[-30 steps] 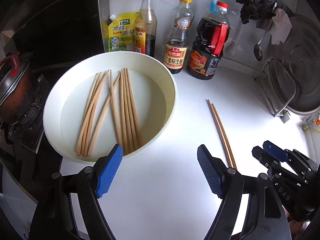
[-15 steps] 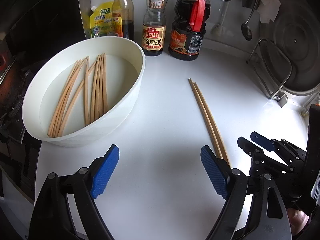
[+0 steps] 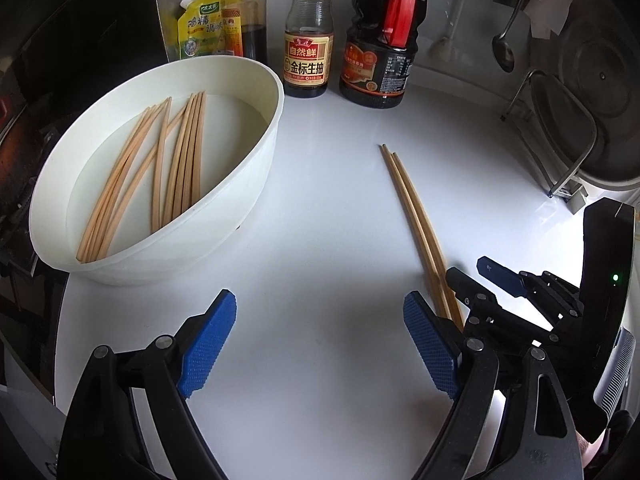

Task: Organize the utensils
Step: 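Close the right tool on one chopstick while the left tool approaches the other, then slide the right tool along its chopstick while the left tool grasps the other chopstick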

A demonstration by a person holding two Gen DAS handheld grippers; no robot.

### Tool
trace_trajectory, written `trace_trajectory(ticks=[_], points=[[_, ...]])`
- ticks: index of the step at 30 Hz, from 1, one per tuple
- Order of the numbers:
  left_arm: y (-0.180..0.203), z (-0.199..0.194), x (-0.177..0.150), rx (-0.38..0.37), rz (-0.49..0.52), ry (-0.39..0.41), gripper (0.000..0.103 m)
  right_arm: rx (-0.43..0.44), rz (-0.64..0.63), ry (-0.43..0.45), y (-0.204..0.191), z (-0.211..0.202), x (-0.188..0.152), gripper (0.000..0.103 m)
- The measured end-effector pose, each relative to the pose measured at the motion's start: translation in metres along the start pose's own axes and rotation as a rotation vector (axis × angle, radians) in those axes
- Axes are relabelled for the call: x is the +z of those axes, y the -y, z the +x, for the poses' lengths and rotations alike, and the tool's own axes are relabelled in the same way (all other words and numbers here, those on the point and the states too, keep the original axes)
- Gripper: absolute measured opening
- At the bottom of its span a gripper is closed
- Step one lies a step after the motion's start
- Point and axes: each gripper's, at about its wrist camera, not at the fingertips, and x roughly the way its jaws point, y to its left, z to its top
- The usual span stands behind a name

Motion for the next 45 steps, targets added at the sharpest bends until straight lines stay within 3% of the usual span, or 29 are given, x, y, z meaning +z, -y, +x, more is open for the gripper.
trace_trajectory(ticks=[8, 11, 13, 21, 35, 45], points=[[0.002, 0.007, 0.002, -0.001, 0.003, -0.008, 0.084, -0.029, -0.065, -0.004, -0.008, 0.009, -0.003, 0.032], [0.000, 0.009, 0.003, 0.004, 0.003, -0.009, 0.084, -0.018, -0.077, 0.000, -0.010, 0.009, -0.004, 0.021], [0.000, 0.010, 0.004, 0.005, 0.000, -0.009, 0.084, -0.019, -0.092, 0.003, -0.011, 0.009, -0.005, 0.007], [0.009, 0.017, 0.008, 0.015, 0.020, -0.009, 0.084, -0.015, -0.103, 0.018, -0.008, 0.003, -0.009, 0.006], [0.051, 0.055, 0.019, -0.003, 0.029, -0.035, 0.084, -0.047, -0.012, 0.026, 0.051, -0.005, -0.020, 0.006], [0.071, 0.081, 0.024, 0.030, 0.055, -0.047, 0.084, -0.056, 0.031, 0.032, 0.071, -0.009, -0.020, 0.007]])
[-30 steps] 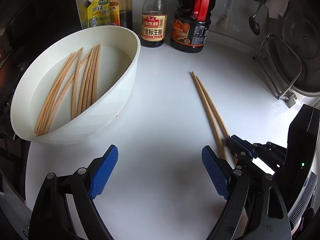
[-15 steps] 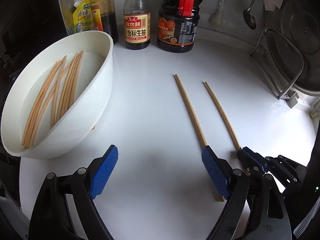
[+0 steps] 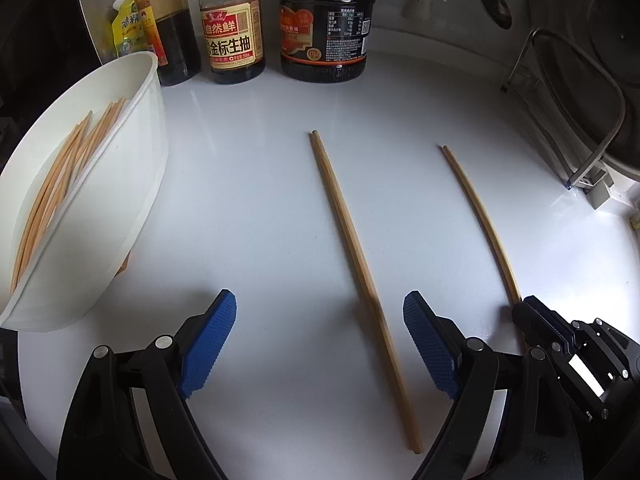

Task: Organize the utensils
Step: 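Slide the right tool along its chopstick while the left tool grasps the other chopstick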

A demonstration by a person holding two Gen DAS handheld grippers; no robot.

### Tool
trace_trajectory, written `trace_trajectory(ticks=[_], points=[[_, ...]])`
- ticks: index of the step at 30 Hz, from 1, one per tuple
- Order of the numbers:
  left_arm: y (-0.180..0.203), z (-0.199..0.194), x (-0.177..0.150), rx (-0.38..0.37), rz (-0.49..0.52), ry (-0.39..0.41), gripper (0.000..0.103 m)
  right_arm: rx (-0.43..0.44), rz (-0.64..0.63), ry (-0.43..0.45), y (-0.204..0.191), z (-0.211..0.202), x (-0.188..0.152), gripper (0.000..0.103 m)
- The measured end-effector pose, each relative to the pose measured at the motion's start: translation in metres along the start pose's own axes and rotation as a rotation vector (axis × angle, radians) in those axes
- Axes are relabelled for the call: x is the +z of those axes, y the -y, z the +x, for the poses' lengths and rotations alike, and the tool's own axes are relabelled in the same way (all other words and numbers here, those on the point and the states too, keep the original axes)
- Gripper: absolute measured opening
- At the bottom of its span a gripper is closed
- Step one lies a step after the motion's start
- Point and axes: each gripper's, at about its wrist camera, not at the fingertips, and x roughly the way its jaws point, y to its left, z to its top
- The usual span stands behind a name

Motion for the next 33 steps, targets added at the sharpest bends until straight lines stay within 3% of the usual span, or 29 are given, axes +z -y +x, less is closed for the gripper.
trace_trajectory(ticks=[2, 4, 13, 17, 22, 25, 27, 28, 29, 33], points=[[0.000, 0.003, 0.001, 0.006, 0.000, -0.001, 0.084, 0.009, 0.007, 0.007, 0.001, -0.002, 0.001, 0.012], [0.000, 0.005, 0.002, 0.015, 0.003, -0.001, 0.084, 0.021, 0.016, 0.016, 0.002, -0.002, 0.002, 0.037], [0.003, 0.012, 0.003, 0.035, 0.015, 0.001, 0.084, -0.007, 0.004, 0.020, 0.001, 0.005, 0.006, 0.037], [0.000, 0.015, 0.005, 0.043, -0.009, 0.000, 0.093, -0.021, 0.014, 0.027, 0.005, 0.008, 0.009, 0.035], [0.001, 0.014, 0.005, 0.041, -0.015, 0.011, 0.090, -0.021, -0.001, 0.035, 0.000, 0.010, 0.012, 0.017], [0.006, 0.010, 0.006, 0.028, 0.002, 0.018, 0.072, -0.022, -0.029, 0.035, -0.005, 0.011, 0.012, 0.006], [0.012, 0.006, 0.008, 0.010, 0.022, 0.012, 0.038, -0.025, -0.040, 0.033, -0.008, 0.011, 0.013, 0.006], [0.015, 0.005, 0.009, 0.001, 0.032, 0.008, 0.029, -0.019, -0.037, 0.031, -0.008, 0.011, 0.013, 0.006], [0.017, 0.004, 0.009, -0.008, 0.043, 0.004, 0.009, -0.015, -0.034, 0.030, -0.007, 0.011, 0.013, 0.006], [0.018, 0.003, 0.007, -0.036, 0.066, -0.011, 0.007, -0.006, -0.015, 0.028, -0.007, 0.011, 0.014, 0.006]])
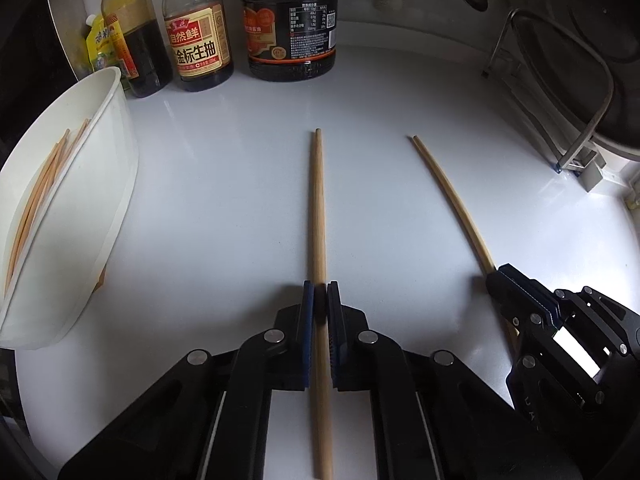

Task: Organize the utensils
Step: 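Slide the right tool along its chopstick while the left tool grasps the other chopstick, then lift both held chopsticks and carry them over the white basin, then open both tools to release the chopsticks into the basin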

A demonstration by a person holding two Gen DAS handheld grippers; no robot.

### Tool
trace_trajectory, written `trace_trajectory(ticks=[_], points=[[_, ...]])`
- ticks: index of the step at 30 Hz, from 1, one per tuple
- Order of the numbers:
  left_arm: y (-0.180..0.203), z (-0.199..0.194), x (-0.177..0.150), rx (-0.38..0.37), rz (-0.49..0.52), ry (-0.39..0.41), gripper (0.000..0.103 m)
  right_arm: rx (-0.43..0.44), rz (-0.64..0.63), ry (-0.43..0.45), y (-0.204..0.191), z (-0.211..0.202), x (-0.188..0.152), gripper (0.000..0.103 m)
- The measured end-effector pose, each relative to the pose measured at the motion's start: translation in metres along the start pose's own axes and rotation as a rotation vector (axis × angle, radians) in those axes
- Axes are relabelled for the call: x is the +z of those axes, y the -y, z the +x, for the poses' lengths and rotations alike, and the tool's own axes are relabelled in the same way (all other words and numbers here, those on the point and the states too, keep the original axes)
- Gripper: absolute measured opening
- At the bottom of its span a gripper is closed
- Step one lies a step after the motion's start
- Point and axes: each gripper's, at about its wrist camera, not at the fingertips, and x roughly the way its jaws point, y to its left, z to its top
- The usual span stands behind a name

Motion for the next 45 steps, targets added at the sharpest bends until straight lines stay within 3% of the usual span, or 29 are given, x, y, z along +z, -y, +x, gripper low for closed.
trace_trajectory(ticks=[7, 15, 19, 24, 29, 34, 40, 45], points=[[-0.020, -0.013, -0.004, -0.068, -0.010, -0.062, 0.007, 0.026, 0.066, -0.020, -0.003, -0.011, 0.001, 0.006], [-0.066, -0.076, 0.014, -0.080, -0.021, 0.047, 0.007, 0.055, 0.097, 0.034, -0.031, -0.054, 0.042, 0.006], [-0.111, -0.111, 0.027, -0.038, -0.042, 0.132, 0.007, 0.101, 0.078, 0.084, -0.064, -0.071, 0.077, 0.006], [-0.182, -0.129, 0.042, 0.082, -0.113, 0.178, 0.007, 0.173, 0.023, 0.122, -0.126, -0.066, 0.120, 0.006], [-0.253, -0.122, 0.049, 0.161, -0.184, 0.154, 0.007, 0.258, -0.024, 0.111, -0.193, -0.042, 0.155, 0.006], [-0.298, -0.098, 0.053, 0.163, -0.215, 0.102, 0.007, 0.299, -0.048, 0.052, -0.246, -0.009, 0.178, 0.006], [-0.314, -0.068, 0.056, 0.132, -0.216, 0.049, 0.007, 0.296, -0.055, -0.061, -0.281, 0.028, 0.177, 0.006], [-0.319, -0.055, 0.058, 0.118, -0.213, 0.039, 0.007, 0.281, -0.037, -0.094, -0.284, 0.042, 0.175, 0.006]])
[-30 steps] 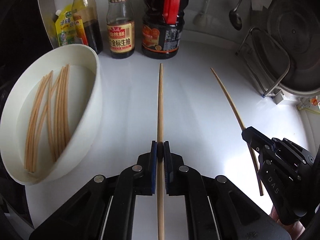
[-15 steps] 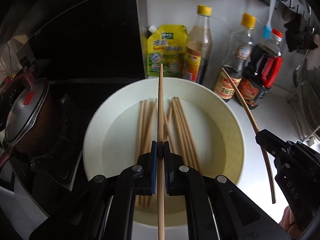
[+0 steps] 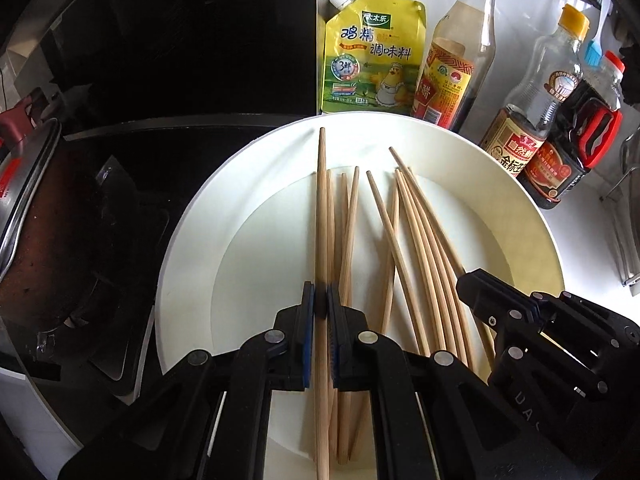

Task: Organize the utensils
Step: 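Open both tools to release the chopsticks into the basin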

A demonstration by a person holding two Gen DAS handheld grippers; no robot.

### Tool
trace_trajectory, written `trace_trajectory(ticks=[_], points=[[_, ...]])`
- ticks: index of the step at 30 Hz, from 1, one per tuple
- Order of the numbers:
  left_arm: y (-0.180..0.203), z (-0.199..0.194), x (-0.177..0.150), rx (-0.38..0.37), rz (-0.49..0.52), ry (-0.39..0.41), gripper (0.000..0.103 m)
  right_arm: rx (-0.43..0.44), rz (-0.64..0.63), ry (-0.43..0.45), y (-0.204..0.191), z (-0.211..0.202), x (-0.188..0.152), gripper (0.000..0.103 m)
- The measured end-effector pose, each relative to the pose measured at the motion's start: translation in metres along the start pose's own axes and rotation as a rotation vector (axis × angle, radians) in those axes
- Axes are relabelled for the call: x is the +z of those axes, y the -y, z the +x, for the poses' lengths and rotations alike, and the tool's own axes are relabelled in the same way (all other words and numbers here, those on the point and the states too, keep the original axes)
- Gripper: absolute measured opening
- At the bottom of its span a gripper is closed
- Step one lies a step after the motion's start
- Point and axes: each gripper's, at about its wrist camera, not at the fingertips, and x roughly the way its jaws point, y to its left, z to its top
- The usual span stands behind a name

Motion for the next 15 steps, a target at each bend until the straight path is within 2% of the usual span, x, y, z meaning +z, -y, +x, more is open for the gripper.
trace_trajectory(ticks=[5, 7, 8, 10, 13, 15], points=[[-0.001, 0.006, -0.001, 0.007, 0.002, -0.009, 0.010, -0.001, -0.003, 0.001, 0.002, 0.000, -0.002, 0.006], [-0.003, 0.003, -0.001, 0.018, -0.003, -0.002, 0.029, -0.008, -0.011, 0.005, 0.002, -0.003, -0.002, 0.010], [-0.004, 0.001, -0.001, 0.023, -0.006, 0.007, 0.046, -0.016, -0.013, 0.010, 0.003, -0.006, -0.002, 0.012], [-0.007, -0.007, -0.002, 0.048, -0.016, 0.032, 0.072, -0.029, -0.012, 0.023, 0.005, -0.013, -0.002, 0.016], [-0.011, -0.018, -0.004, 0.066, -0.026, 0.045, 0.074, -0.036, -0.003, 0.035, 0.011, -0.024, -0.006, 0.022], [-0.012, -0.024, -0.007, 0.075, -0.034, 0.041, 0.077, -0.049, -0.009, 0.033, 0.012, -0.031, -0.009, 0.022]])
